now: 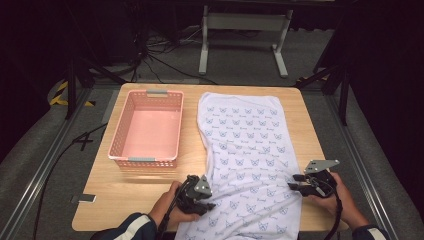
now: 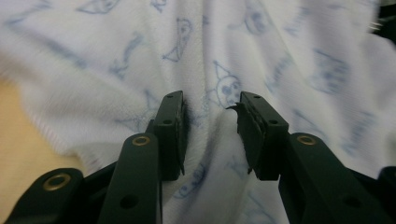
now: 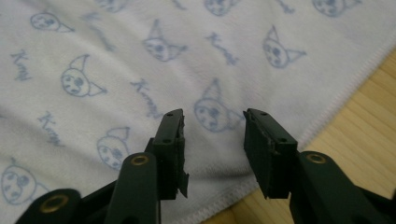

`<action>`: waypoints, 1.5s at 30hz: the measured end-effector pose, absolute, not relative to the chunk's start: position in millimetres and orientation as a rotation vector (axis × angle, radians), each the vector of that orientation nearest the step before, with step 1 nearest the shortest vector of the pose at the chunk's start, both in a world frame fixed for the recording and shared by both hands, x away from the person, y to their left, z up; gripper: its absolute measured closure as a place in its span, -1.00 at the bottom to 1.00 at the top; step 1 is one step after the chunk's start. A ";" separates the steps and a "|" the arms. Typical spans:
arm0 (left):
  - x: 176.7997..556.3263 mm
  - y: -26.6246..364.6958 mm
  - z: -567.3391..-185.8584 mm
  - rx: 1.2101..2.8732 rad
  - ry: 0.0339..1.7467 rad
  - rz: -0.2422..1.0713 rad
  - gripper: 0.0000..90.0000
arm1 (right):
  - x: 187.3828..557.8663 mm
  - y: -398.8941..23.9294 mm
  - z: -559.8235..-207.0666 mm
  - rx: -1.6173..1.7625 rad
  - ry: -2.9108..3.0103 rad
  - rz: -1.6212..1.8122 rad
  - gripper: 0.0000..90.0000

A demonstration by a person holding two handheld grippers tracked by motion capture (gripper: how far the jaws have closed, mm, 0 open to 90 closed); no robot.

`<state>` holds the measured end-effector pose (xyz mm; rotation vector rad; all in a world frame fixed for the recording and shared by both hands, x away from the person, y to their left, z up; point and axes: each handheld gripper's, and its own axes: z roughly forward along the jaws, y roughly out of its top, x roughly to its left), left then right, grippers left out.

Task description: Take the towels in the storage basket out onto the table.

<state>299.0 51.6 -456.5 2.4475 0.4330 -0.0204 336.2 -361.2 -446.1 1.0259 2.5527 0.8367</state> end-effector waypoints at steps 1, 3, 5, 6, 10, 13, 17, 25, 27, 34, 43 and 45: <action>292.9 50.1 -456.9 2.449 0.407 -0.016 0.38 | 335.7 -364.7 -445.7 1.040 2.542 0.826 0.24; 287.0 47.8 -455.0 2.459 0.405 -0.015 0.38 | 336.0 -368.7 -445.6 1.059 2.519 0.816 0.21; 287.8 47.4 -450.6 2.442 0.402 0.037 0.29 | 336.0 -367.7 -444.8 1.053 2.500 0.791 0.17; 290.6 48.3 -445.7 2.427 0.406 0.088 0.21 | 334.3 -365.1 -443.8 1.049 2.487 0.786 0.17; 317.8 46.2 -435.8 2.384 0.389 0.205 0.00 | 327.6 -348.8 -441.6 0.933 2.548 0.872 0.25; 345.0 43.6 -443.9 2.384 0.467 0.198 0.06 | 328.8 -339.5 -446.7 0.902 2.603 0.856 0.29; 354.3 46.8 -459.4 2.410 0.498 0.118 0.10 | 321.5 -347.2 -448.1 0.904 2.622 0.889 0.28; 321.6 44.1 -455.3 2.443 0.404 -0.080 0.13 | 290.7 -368.9 -443.6 0.901 2.719 0.860 0.29; 323.9 41.6 -452.2 2.441 0.414 -0.024 -0.05 | 287.4 -371.0 -442.7 0.893 2.732 0.853 0.27; 378.1 29.1 -430.5 2.357 0.573 0.215 -0.30 | 322.6 -372.5 -422.2 0.921 2.546 0.929 0.14; 461.8 14.4 -451.1 2.279 0.833 0.251 -0.22 | 450.0 -350.2 -428.5 1.079 2.355 0.923 0.32; 463.7 13.3 -454.6 2.301 0.840 0.304 -0.22 | 457.6 -345.6 -433.9 1.093 2.348 0.890 0.34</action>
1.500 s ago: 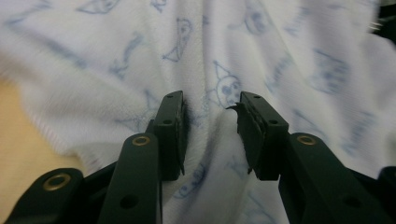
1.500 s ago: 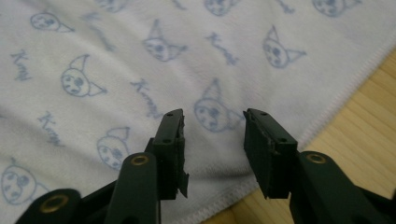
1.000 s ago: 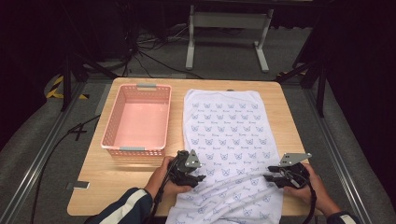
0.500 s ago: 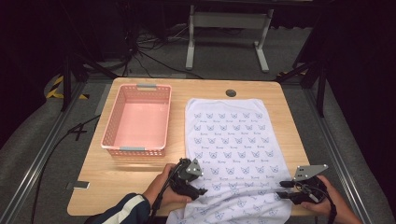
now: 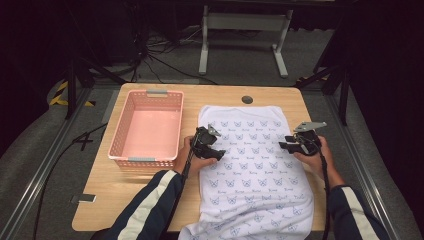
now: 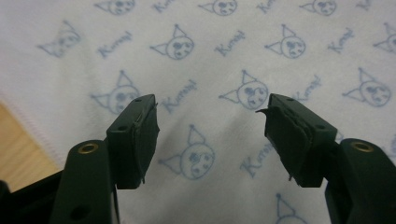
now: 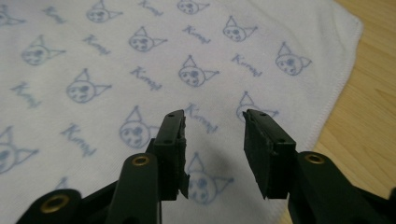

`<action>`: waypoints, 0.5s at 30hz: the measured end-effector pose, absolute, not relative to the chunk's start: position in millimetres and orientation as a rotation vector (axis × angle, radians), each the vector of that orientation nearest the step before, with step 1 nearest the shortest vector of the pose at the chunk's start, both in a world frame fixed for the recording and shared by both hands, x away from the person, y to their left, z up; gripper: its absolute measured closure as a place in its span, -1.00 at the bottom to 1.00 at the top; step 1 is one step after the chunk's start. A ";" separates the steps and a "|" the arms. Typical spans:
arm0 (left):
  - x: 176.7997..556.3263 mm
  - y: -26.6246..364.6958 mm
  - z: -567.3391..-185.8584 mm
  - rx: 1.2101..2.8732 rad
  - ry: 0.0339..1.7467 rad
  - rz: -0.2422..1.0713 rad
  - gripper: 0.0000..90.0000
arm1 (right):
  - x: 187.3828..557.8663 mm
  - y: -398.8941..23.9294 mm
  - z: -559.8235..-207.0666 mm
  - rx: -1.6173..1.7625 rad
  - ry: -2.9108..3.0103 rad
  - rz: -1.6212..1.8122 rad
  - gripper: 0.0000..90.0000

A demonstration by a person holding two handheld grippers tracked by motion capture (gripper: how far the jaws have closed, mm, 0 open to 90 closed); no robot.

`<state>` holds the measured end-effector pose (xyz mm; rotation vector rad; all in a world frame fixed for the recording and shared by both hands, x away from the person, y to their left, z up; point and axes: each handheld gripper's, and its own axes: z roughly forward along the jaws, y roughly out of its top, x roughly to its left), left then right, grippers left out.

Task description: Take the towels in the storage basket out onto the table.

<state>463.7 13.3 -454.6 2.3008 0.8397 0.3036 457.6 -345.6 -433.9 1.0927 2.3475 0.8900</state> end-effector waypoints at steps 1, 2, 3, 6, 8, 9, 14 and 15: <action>465.8 12.4 -458.0 2.324 0.841 0.293 -0.19 | 461.7 -342.5 -438.3 1.092 2.372 0.873 0.34; 465.6 12.2 -460.2 2.306 0.851 0.285 -0.20 | 463.1 -340.2 -441.3 1.096 2.377 0.849 0.34; 464.3 11.1 -460.8 2.298 0.853 0.292 -0.21 | 463.3 -338.3 -444.3 1.103 2.392 0.825 0.34; 459.1 10.1 -462.5 2.280 0.849 0.297 -0.19 | 457.9 -340.9 -447.9 1.111 2.416 0.849 0.35; 454.8 10.2 -463.0 2.283 0.825 0.295 -0.18 | 452.6 -345.7 -446.9 1.118 2.431 0.841 0.35; 451.1 9.5 -463.0 2.288 0.806 0.286 -0.18 | 448.8 -349.0 -446.2 1.129 2.439 0.834 0.35; 429.1 2.1 -460.3 2.347 0.678 0.209 -0.12 | 422.2 -367.2 -445.8 1.146 2.453 0.839 0.35; 427.8 1.3 -459.7 2.352 0.664 0.198 -0.12 | 414.1 -370.1 -444.7 1.129 2.475 0.823 0.35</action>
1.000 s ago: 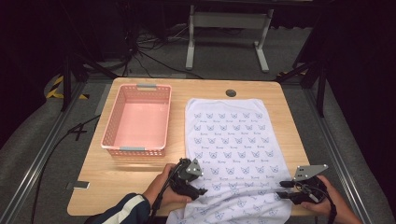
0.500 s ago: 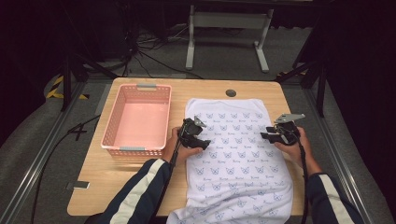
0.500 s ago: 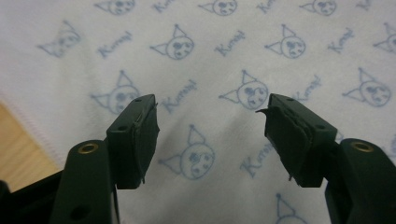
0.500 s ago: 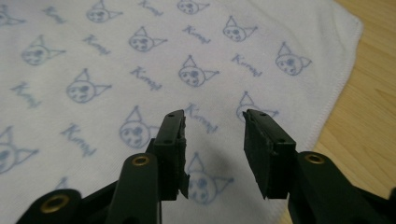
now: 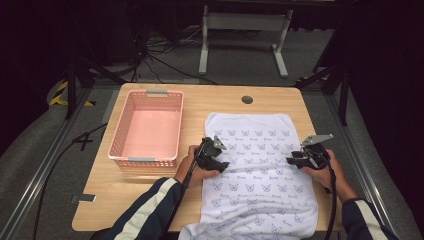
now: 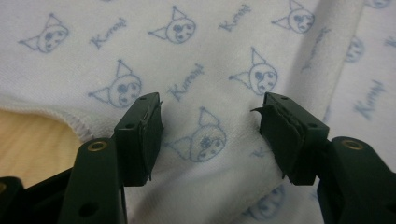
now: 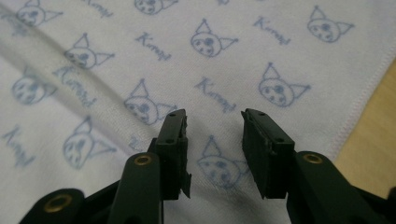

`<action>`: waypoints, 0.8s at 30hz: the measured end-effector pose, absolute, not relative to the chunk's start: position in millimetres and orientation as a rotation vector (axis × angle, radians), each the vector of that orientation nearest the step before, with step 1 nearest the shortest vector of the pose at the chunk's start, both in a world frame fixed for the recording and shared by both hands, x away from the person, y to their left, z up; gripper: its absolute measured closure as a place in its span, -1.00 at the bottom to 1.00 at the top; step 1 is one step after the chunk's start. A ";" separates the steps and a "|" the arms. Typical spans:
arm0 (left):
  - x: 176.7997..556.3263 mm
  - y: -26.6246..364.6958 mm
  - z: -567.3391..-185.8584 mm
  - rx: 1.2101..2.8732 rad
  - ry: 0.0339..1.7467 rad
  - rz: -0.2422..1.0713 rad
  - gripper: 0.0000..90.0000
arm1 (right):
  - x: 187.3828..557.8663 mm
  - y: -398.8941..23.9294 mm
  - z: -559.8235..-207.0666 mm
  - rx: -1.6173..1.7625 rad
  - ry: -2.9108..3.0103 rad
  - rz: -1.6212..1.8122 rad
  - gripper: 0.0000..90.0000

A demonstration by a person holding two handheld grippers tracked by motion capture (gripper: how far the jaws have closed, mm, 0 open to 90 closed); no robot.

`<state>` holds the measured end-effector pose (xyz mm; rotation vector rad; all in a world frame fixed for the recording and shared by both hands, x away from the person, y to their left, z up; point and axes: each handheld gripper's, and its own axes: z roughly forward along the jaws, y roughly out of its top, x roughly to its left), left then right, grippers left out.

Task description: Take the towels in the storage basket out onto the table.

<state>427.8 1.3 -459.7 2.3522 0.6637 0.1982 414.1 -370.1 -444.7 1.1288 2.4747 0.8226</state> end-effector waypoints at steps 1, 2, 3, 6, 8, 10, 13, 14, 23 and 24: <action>427.8 1.3 -459.7 2.352 0.664 0.198 -0.13 | 414.1 -370.1 -444.7 1.129 2.475 0.823 0.35; 426.9 -1.1 -459.5 2.326 0.663 0.190 -0.13 | 410.2 -371.1 -444.0 1.130 2.485 0.816 0.34; 429.4 -1.9 -458.2 2.315 0.671 0.215 -0.18 | 404.3 -373.9 -442.0 1.128 2.513 0.791 0.29; 446.7 -2.5 -454.3 2.275 0.763 0.240 -0.31 | 405.8 -378.2 -440.0 1.148 2.505 0.792 0.27; 460.4 -1.9 -451.8 2.249 0.797 0.292 -0.35 | 413.2 -380.5 -435.4 1.162 2.463 0.829 0.26; 474.8 -0.7 -451.0 2.201 0.888 0.285 -0.35 | 424.6 -381.5 -429.7 1.173 2.398 0.821 0.26; 494.8 -0.6 -449.2 2.148 0.968 0.331 -0.37 | 449.2 -385.9 -423.9 1.235 2.285 0.865 0.25; 500.7 -0.4 -448.9 2.125 0.999 0.318 -0.37 | 458.0 -387.3 -423.1 1.259 2.254 0.873 0.23; 535.9 0.3 -464.8 2.082 1.155 0.344 -0.36 | 512.6 -393.4 -429.2 1.390 2.149 0.857 0.21; 536.9 -0.4 -464.7 2.080 1.159 0.344 -0.36 | 516.5 -392.9 -429.8 1.412 2.148 0.853 0.21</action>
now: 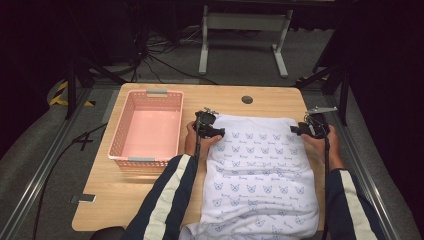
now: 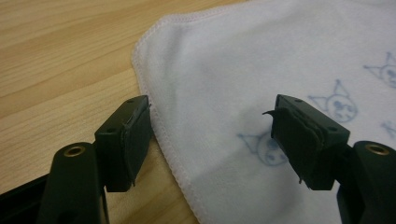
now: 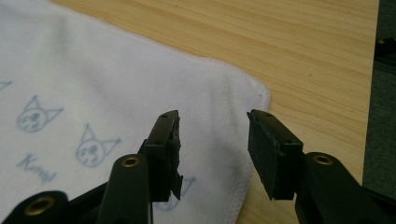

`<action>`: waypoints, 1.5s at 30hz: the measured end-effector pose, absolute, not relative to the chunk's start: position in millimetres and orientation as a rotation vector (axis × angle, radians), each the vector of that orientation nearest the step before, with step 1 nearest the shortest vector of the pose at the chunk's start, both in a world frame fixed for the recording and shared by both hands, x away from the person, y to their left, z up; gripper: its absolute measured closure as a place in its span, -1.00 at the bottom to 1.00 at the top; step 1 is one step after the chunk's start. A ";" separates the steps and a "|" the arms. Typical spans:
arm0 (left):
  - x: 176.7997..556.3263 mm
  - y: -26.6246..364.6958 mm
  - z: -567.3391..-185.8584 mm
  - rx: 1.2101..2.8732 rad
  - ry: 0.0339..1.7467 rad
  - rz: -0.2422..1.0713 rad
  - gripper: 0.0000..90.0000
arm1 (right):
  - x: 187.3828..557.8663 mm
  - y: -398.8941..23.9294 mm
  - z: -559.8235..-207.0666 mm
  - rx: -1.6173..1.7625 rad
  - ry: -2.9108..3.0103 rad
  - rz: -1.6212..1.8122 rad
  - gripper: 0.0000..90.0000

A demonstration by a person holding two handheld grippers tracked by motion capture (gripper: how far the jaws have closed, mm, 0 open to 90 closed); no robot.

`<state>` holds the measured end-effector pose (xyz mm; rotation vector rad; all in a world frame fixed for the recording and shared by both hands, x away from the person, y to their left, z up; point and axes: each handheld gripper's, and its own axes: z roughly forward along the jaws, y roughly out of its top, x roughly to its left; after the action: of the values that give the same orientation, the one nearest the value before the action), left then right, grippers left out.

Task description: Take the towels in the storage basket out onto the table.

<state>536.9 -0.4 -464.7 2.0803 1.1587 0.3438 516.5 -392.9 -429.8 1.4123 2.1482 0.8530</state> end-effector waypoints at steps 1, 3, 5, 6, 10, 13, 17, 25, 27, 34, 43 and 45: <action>537.9 -0.4 -464.3 2.094 1.149 0.347 -0.36 | 519.9 -392.9 -430.4 1.415 2.149 0.852 0.20; 538.1 -1.9 -464.1 2.120 1.141 0.379 -0.32 | 525.9 -394.3 -431.8 1.444 2.119 0.814 0.18; 538.0 -3.7 -464.1 2.129 1.139 0.388 -0.31 | 530.9 -397.7 -434.6 1.464 2.099 0.797 0.19; 538.0 -3.9 -464.0 2.141 1.128 0.399 -0.30 | 532.7 -398.6 -435.8 1.480 2.099 0.781 0.18; 537.9 -4.8 -462.6 2.161 1.092 0.382 -0.18 | 537.3 -398.2 -440.9 1.531 2.095 0.791 0.12; 537.9 -6.0 -461.4 2.178 1.061 0.365 -0.03 | 540.3 -394.2 -444.6 1.530 2.112 0.771 0.08; 537.9 -8.2 -459.8 2.199 1.028 0.353 0.21 | 542.0 -393.4 -446.7 1.547 2.100 0.783 0.00; 538.4 -10.6 -458.0 2.213 1.000 0.312 0.71 | 542.9 -387.6 -443.3 1.530 2.147 0.764 0.46; 537.6 -11.6 -457.8 2.214 1.000 0.309 0.78 | 542.8 -385.0 -442.5 1.528 2.167 0.769 0.62; 536.9 -14.6 -454.0 2.199 1.005 0.339 0.82 | 540.7 -381.0 -441.4 1.520 2.192 0.774 0.92; 512.5 -18.2 -409.6 2.157 0.876 0.346 0.82 | 519.0 -378.2 -411.2 1.362 2.214 0.971 0.93; 499.0 -17.3 -397.0 2.161 0.811 0.348 0.82 | 507.4 -376.1 -400.5 1.305 2.235 1.009 0.93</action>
<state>499.0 -17.3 -397.0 2.1605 0.8113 0.3484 507.4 -376.1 -400.5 1.3052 2.2349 1.0088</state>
